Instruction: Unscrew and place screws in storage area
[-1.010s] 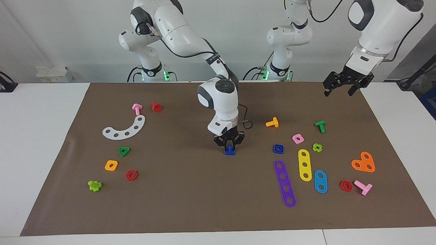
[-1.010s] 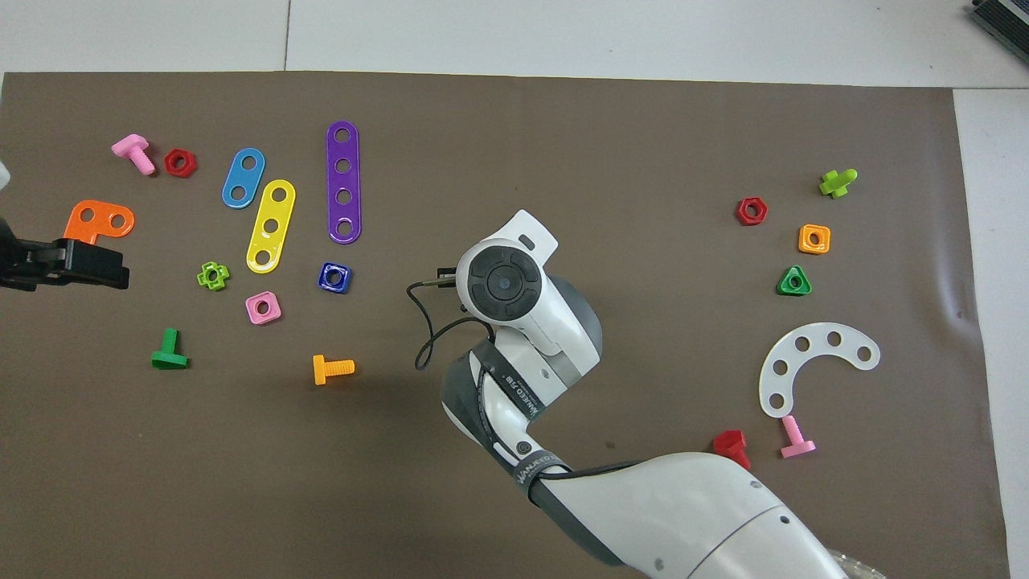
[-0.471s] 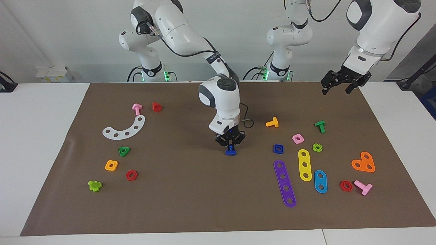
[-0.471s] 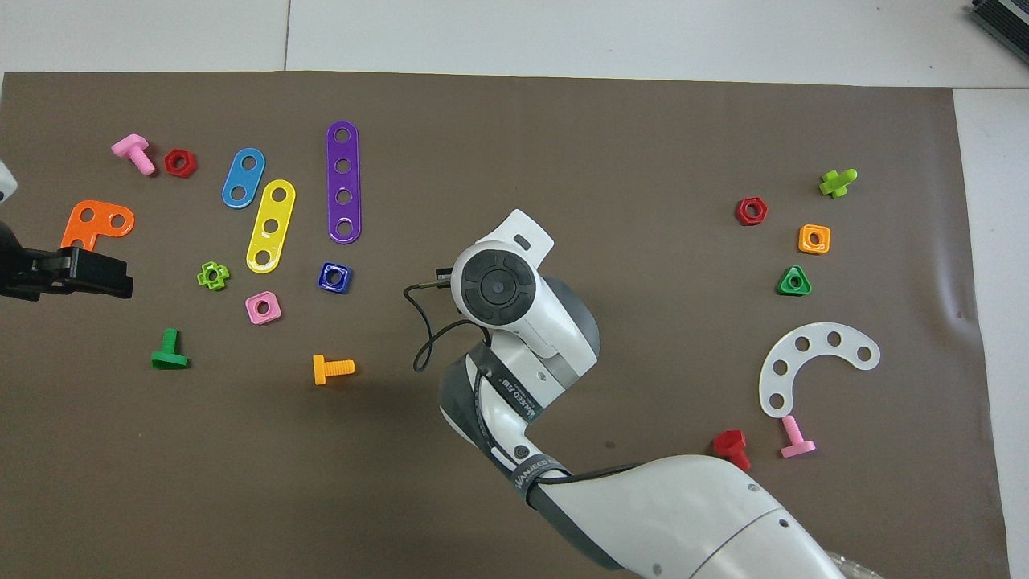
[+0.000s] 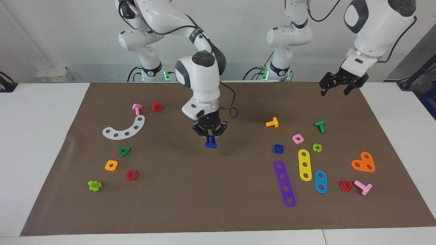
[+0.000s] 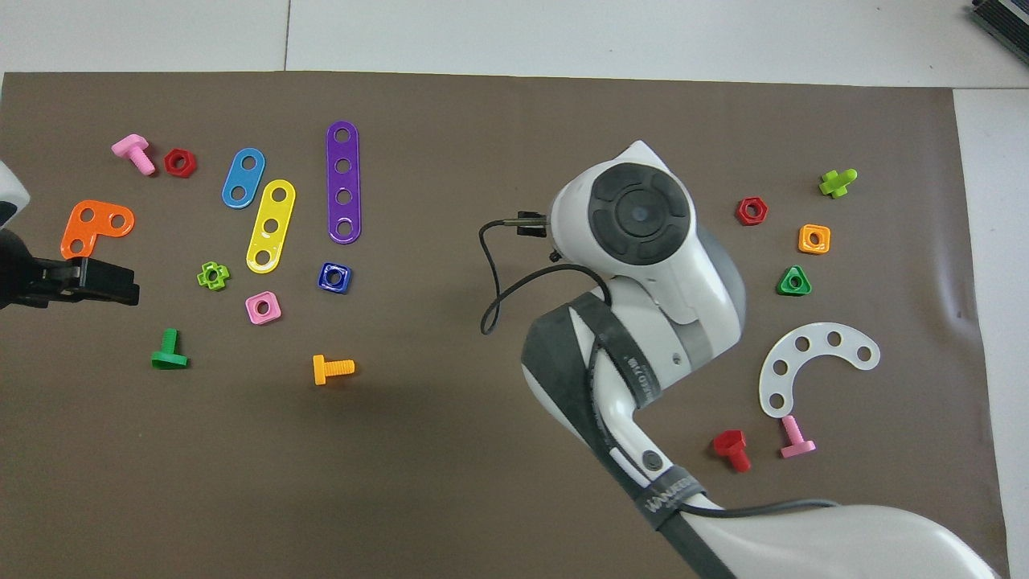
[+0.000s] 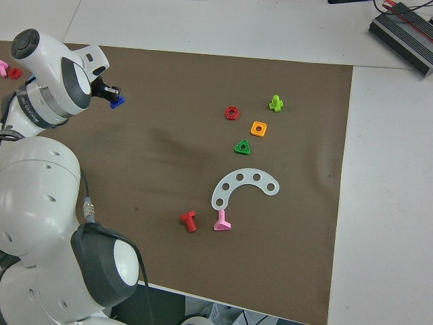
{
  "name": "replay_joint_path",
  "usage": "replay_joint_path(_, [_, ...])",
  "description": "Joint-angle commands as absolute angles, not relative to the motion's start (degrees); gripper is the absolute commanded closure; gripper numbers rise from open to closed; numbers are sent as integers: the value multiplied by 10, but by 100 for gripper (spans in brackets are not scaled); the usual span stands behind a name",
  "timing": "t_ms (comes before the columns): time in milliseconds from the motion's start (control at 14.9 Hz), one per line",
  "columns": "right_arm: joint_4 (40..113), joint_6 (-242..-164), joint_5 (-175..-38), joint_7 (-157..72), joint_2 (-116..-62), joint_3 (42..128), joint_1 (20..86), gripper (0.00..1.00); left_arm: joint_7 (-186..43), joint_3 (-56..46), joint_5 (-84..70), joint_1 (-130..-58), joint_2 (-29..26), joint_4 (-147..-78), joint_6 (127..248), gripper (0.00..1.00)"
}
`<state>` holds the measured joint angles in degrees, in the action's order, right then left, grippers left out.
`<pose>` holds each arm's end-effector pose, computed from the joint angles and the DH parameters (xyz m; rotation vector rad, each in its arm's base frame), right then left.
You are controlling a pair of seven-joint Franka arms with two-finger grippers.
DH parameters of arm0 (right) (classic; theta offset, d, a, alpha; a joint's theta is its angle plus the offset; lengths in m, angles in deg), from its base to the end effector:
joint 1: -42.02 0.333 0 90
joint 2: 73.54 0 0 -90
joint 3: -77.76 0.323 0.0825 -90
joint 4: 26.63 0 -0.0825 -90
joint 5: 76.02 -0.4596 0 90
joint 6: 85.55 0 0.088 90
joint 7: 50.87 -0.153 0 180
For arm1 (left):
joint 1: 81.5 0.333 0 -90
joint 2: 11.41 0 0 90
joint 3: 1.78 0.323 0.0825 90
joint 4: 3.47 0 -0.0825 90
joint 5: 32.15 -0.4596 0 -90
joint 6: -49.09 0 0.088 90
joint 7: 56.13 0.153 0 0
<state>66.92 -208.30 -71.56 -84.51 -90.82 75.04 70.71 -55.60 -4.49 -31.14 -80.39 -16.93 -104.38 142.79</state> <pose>0.6772 0.3257 0.3996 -3.0880 0.1467 -0.3447 0.5995 -0.0202 0.5458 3.1280 -0.0555 -0.0465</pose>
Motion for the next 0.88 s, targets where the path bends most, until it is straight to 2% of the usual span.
replay_joint_path(0, [777,-2088,-740,-780,-827,759,645,100,-561,-42,-309,-802,-188,-1066,1438,0])
replay_joint_path(135, [827,-2093,-785,-688,-800,758,598,100,-561,-39,-309,-800,-188,-1065,1438,0])
replay_joint_path(404, [906,-2120,-810,-552,-781,757,518,100,-560,-39,-309,-801,-188,-1065,1438,0])
replay_joint_path(606, [960,-2193,-809,-496,-792,757,484,100,-561,-39,-309,-800,-188,-1066,1438,0])
replay_joint_path(808, [972,-2237,-809,-481,-818,757,474,100,-560,-39,-309,-800,-188,-1065,1438,0])
